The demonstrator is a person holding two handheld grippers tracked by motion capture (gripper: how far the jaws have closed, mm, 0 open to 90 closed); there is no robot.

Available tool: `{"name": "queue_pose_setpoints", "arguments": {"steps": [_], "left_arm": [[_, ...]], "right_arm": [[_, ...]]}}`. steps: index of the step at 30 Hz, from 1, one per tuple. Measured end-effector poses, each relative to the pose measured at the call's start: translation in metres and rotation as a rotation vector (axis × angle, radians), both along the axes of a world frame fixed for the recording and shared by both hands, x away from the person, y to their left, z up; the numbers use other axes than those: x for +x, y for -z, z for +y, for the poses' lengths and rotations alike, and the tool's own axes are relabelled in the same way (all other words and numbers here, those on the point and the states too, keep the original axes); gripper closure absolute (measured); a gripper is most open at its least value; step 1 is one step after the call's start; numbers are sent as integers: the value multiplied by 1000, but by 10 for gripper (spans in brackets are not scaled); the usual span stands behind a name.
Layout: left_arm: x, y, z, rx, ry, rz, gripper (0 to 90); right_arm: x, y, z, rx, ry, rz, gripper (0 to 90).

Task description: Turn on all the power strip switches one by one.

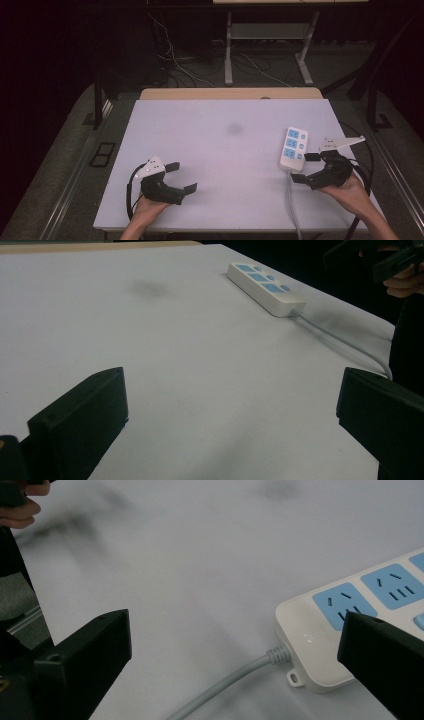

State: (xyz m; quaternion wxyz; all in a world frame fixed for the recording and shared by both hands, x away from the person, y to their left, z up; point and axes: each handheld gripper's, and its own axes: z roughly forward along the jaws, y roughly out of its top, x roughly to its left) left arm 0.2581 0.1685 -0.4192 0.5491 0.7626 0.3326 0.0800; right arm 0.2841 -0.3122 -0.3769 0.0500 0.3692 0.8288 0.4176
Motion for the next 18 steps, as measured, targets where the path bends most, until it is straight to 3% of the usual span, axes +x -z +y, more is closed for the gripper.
{"name": "queue_pose_setpoints", "arguments": {"steps": [18], "left_arm": [[0,0,0,0,1,1,0]], "right_arm": [[24,-1,-4,-70,-22,24,6]]}}
